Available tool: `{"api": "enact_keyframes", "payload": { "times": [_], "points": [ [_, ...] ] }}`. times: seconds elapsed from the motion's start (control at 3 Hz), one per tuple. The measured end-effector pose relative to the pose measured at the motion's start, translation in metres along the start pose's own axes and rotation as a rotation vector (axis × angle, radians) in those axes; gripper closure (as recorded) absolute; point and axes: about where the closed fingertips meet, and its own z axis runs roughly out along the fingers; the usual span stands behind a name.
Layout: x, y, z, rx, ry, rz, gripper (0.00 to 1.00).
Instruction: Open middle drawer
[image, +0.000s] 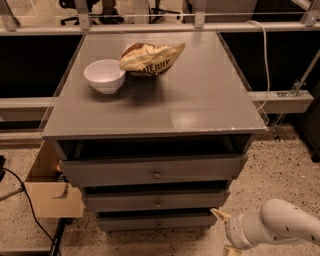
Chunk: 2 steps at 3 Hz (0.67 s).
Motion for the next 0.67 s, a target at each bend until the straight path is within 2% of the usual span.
{"api": "enact_keyframes", "payload": {
  "times": [0.67],
  "points": [
    [-0.016, -0.025, 0.022, 0.027, 0.016, -0.097, 0.00]
  ]
}}
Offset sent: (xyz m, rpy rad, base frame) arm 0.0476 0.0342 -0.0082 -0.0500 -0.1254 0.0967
